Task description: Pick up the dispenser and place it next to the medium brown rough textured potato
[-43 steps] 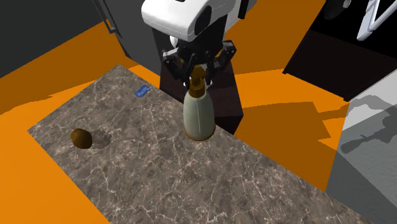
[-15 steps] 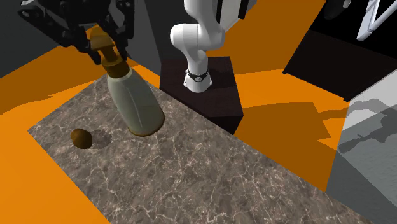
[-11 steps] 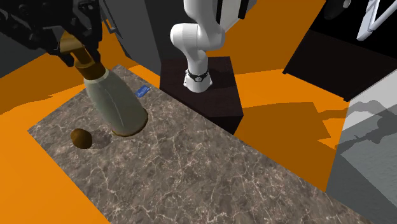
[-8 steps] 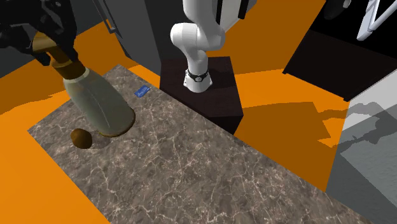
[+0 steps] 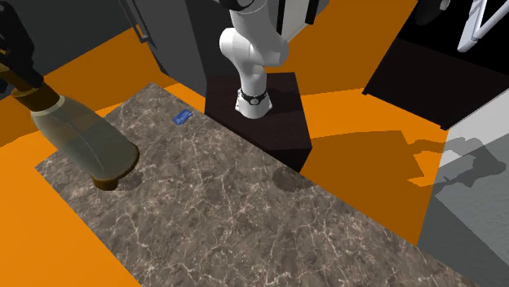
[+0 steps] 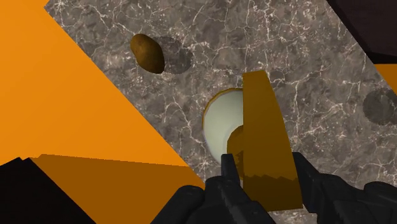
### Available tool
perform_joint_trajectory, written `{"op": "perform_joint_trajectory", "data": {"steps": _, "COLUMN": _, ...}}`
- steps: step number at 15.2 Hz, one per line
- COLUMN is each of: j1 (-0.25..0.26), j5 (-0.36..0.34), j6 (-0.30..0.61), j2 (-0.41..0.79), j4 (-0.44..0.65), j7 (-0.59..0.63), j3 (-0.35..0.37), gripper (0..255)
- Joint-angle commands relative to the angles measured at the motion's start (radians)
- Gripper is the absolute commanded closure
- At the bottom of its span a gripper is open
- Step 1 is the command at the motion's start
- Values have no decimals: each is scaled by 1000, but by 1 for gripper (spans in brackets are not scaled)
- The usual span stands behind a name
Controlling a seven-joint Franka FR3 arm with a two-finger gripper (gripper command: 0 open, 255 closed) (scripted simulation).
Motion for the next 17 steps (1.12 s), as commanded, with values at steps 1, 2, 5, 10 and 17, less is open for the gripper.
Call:
{"op": "perform_joint_trajectory", "data": {"steps": 1, "j1": 21, "j5": -21, "j6": 54, "j2": -44, "j4": -93, "j7": 4, "j3": 0, "gripper": 255}}
{"op": "perform_joint_trajectory", "data": {"steps": 2, "j1": 31, "j5": -31, "j6": 79, "j2": -64, "j4": -137, "j7": 8, "j3": 2, "gripper": 255}}
{"op": "perform_joint_trajectory", "data": {"steps": 5, "j1": 52, "j5": -54, "j6": 146, "j2": -113, "j4": -251, "j7": 21, "j3": 7, "gripper": 255}}
{"op": "perform_joint_trajectory", "data": {"steps": 10, "j1": 73, "j5": -81, "j6": 242, "j2": -174, "j4": -403, "j7": 40, "j3": 15, "gripper": 255}}
{"op": "perform_joint_trajectory", "data": {"steps": 17, "j1": 88, "j5": -104, "j6": 357, "j2": -231, "j4": -572, "j7": 60, "j3": 23, "gripper": 255}}
